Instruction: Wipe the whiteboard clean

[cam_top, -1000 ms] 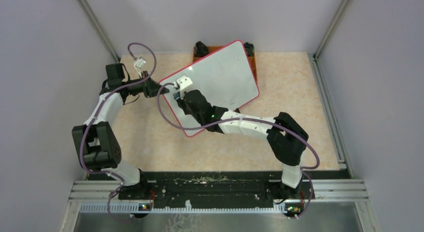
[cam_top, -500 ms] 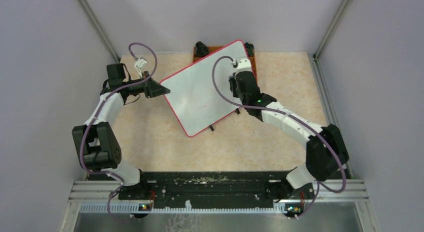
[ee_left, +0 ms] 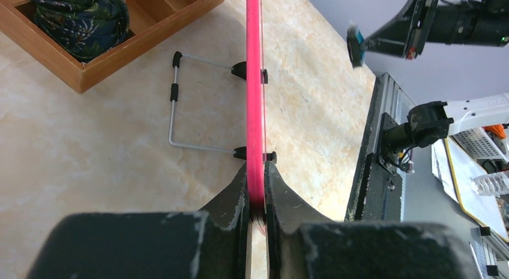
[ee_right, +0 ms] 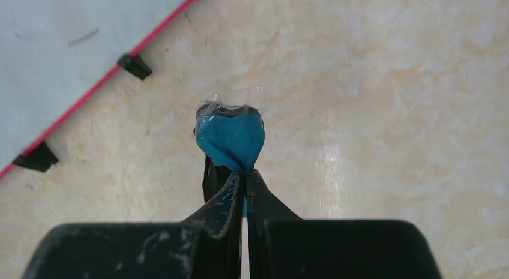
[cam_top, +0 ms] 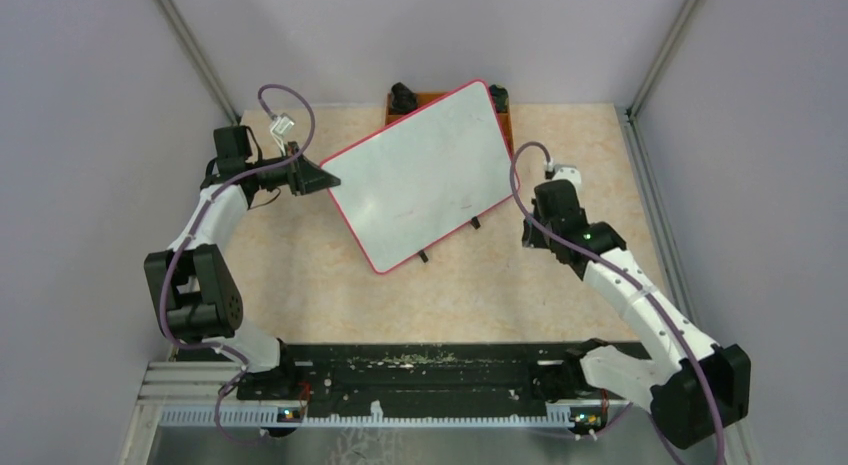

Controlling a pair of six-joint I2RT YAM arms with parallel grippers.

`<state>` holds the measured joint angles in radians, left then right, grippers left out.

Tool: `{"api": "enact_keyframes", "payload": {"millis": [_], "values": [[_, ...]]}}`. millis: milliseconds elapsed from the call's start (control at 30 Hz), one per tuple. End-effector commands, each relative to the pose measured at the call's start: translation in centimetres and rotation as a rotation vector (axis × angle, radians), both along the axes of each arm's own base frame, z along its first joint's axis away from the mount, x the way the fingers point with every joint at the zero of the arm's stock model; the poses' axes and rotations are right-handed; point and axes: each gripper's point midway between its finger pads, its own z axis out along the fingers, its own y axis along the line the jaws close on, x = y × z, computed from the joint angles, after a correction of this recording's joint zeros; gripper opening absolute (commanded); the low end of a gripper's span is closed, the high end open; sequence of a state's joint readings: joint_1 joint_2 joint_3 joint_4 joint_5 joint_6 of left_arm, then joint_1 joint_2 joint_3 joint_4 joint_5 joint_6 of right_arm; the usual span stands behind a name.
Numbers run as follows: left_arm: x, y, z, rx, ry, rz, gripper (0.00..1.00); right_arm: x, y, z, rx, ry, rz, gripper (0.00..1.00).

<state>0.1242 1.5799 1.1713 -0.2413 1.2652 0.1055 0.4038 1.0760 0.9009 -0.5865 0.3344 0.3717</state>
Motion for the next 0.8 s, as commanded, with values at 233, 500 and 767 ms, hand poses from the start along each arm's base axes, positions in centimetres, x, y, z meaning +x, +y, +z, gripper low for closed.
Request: {"api": "enact_keyframes", "payload": {"millis": [233,500,767], "values": [[0.7,-0.3,-0.7,0.063,-0.071,0.000,0.00,-7.2,2.9,-2.2,0.170,0.142,0.057,0.00],[0.3,-0.3,-0.9,0.084,-0.081,0.003,0.00,-8.2,5.2,-5.2,0.189,0.232,0.091,0.00],[0.3,-0.2,-1.2,0.094,-0.080,0.007,0.00,-9.6,6.4,-10.3,0.197,0.312,0.099,0.00]]}}
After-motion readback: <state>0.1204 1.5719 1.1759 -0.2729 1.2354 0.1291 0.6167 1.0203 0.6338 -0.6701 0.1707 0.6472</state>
